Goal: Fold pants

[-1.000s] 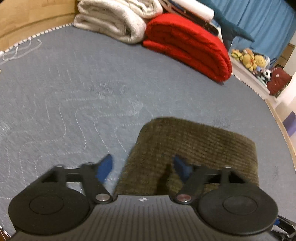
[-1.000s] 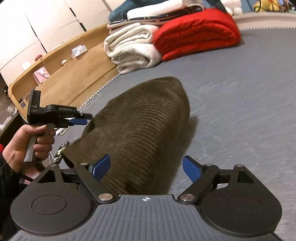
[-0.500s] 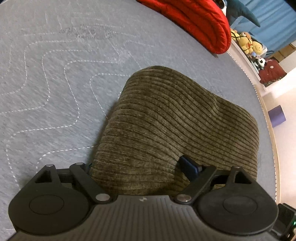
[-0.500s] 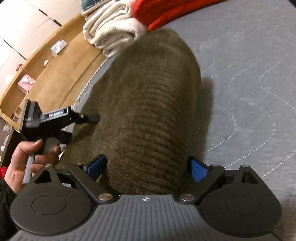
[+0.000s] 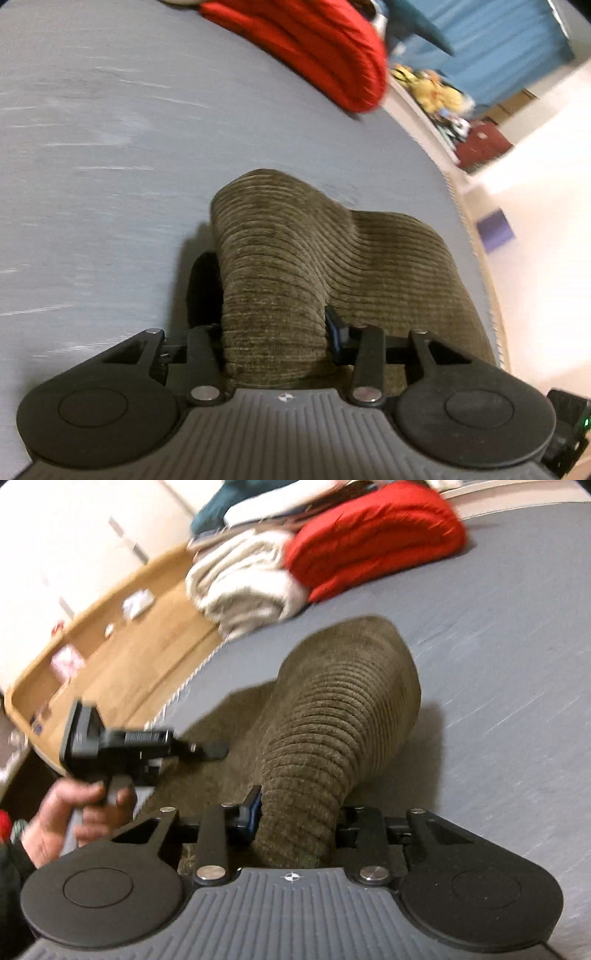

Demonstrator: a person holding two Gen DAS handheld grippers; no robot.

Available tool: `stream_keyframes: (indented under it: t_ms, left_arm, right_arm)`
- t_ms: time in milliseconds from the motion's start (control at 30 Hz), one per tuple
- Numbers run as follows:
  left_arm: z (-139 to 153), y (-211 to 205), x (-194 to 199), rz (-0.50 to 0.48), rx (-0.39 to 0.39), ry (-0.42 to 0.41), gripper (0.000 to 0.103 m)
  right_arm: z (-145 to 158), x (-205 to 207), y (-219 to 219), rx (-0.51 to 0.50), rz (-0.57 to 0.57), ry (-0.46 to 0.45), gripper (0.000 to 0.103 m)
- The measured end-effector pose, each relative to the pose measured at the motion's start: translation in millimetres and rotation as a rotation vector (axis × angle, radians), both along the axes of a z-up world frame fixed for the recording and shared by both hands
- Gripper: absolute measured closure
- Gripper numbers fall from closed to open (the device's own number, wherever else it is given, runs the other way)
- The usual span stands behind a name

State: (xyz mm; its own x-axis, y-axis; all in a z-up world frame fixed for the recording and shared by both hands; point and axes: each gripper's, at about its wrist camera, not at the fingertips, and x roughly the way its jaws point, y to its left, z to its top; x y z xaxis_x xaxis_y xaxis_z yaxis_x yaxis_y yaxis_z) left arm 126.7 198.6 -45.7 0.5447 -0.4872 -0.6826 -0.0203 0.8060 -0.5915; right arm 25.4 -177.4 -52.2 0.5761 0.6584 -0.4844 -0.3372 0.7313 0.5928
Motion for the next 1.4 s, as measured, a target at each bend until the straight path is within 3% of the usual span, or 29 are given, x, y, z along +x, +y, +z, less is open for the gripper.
stream_keyframes:
  t_ms: [333, 400, 467, 533, 567, 600, 633, 700, 767, 867, 1000, 1100, 1167, 1233, 1267, 1333, 1400]
  left_arm:
    - [-2.0, -144.7, 29.9, -0.228, -0.044, -0.061, 0.056]
    - [-7.6, -163.7, 35.4, -0.252, -0.005, -0.036, 0.050]
    - [-12.6, -175.9, 34.9, -0.263, 0.069, -0.014, 0.048]
    - [-10.4, -182.8, 31.0, -0.270, 0.130, -0.032, 0.034]
    - [-4.3, -183.9, 28.5, -0.262, 0.174, -0.065, 0.031]
    - [1.3, -183.2, 25.9, -0.257, 0.209, -0.097, 0.028]
    - [6.2, -181.6, 22.2, -0.252, 0.248, -0.126, 0.027]
    - [12.7, -172.3, 13.6, -0.226, 0.305, -0.164, 0.027]
    - [21.3, -161.5, 6.5, -0.204, 0.304, -0.195, 0.028]
    - [37.0, -161.0, -9.0, -0.257, 0.261, -0.270, 0.046]
    - [42.3, -180.8, -38.4, -0.467, 0.300, -0.382, 0.061]
    - [34.1, -205.9, -58.2, -0.639, 0.377, -0.442, 0.061]
    - [14.3, -217.6, -55.1, -0.681, 0.461, -0.369, 0.062]
    - [-8.9, -220.1, -44.3, -0.672, 0.538, -0.276, 0.070]
    - [-14.2, -220.4, -41.3, -0.683, 0.547, -0.268, 0.070]
    - [-12.8, -219.3, -36.6, -0.677, 0.526, -0.254, 0.070]
    - [-10.3, -218.5, -35.6, -0.662, 0.501, -0.243, 0.070]
  right_arm:
    - [36.5, -10.1, -133.3, -0.136, -0.158, -0.040, 0.069]
    - [27.4, -14.4, -151.7, -0.164, -0.182, -0.044, 0.069]
    - [2.8, -15.6, -167.1, -0.173, -0.209, 0.008, 0.065]
    - [-26.1, -14.0, -178.0, -0.205, -0.241, 0.109, 0.053]
    - [-38.8, -14.1, -181.3, -0.240, -0.251, 0.154, 0.050]
    - [-42.7, -15.8, -181.9, -0.272, -0.255, 0.165, 0.040]
    - [-40.1, -19.0, -181.5, -0.298, -0.259, 0.136, 0.033]
    - [-29.1, -26.1, -180.3, -0.356, -0.269, 0.057, 0.031]
    - [-19.7, -31.7, -184.0, -0.382, -0.319, -0.003, 0.030]
    - [-1.3, -37.4, -188.5, -0.368, -0.388, -0.101, 0.030]
    - [8.6, -42.1, -184.9, -0.323, -0.302, -0.185, 0.030]
    - [2.8, -45.9, -166.0, -0.376, -0.191, -0.204, 0.031]
    - [-2.7, -46.9, -147.5, -0.473, -0.107, -0.231, 0.031]
    - [-12.4, -41.3, -126.8, -0.574, -0.005, -0.180, 0.031]
    - [-24.1, -38.6, -121.5, -0.625, 0.058, -0.115, 0.031]
    - [-34.5, -43.5, -108.1, -0.720, 0.131, -0.125, 0.032]
    - [-30.7, -39.0, -107.9, -0.712, 0.125, -0.105, 0.032]
